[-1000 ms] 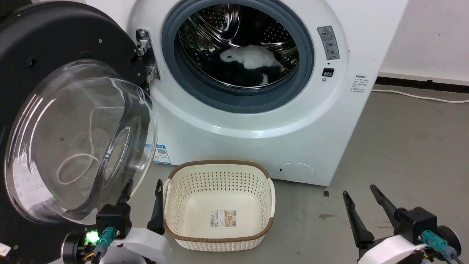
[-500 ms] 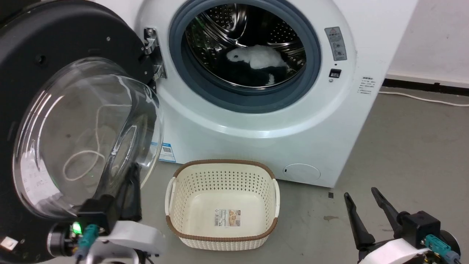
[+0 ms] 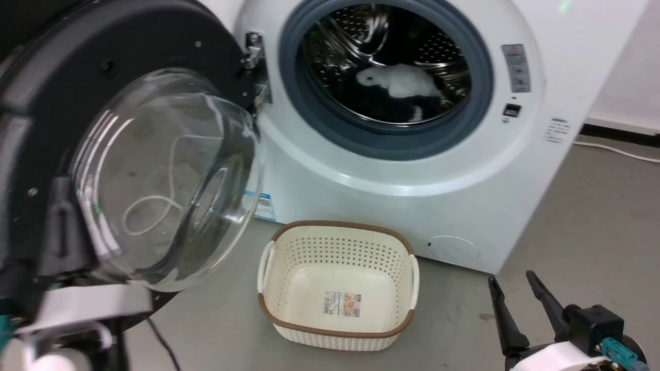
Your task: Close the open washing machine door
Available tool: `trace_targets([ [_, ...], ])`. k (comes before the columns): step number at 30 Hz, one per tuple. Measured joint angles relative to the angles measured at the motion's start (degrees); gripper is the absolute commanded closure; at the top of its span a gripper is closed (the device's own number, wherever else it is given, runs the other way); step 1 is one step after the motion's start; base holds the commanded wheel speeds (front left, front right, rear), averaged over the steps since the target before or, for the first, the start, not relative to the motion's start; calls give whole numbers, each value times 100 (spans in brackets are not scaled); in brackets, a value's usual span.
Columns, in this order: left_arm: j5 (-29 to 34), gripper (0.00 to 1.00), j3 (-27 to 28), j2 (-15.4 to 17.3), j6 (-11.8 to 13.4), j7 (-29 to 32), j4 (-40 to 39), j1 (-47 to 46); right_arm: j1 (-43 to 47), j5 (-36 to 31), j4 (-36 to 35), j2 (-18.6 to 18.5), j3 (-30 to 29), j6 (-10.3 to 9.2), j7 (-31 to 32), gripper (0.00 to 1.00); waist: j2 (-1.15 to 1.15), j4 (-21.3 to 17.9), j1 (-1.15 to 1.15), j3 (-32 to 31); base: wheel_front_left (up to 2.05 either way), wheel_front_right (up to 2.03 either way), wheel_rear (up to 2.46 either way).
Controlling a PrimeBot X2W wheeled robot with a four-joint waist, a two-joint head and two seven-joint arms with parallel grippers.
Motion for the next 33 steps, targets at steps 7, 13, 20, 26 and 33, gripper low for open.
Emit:
trace_targets([
  [7, -80, 100, 894, 33, -58, -79, -53, -64, 46, 80, 52, 0, 20, 0, -59, 0, 0, 328, 0, 16, 0, 0, 0],
  [13, -179, 100, 1367, 369, -142, -138, 604, -162, 43, 120, 81, 0, 12, 0, -144, 0, 0, 550, 0, 136, 0, 0, 0],
  [20, -288, 100, 1685, 1013, -188, 76, 1526, -467, -14, 107, 147, 0, 8, 0, -210, 0, 0, 626, 0, 434, 0, 0, 0],
  [26, -302, 100, 1634, 1613, -309, 499, 2195, -631, -104, 60, 156, 0, -56, 0, -253, 0, 0, 613, 0, 725, 0, 0, 0],
  [33, -1098, 100, 901, 2213, -453, 1181, 2426, -542, -113, 191, 297, 0, -33, 0, -369, 0, 0, 695, 0, 848, 0, 0, 0],
])
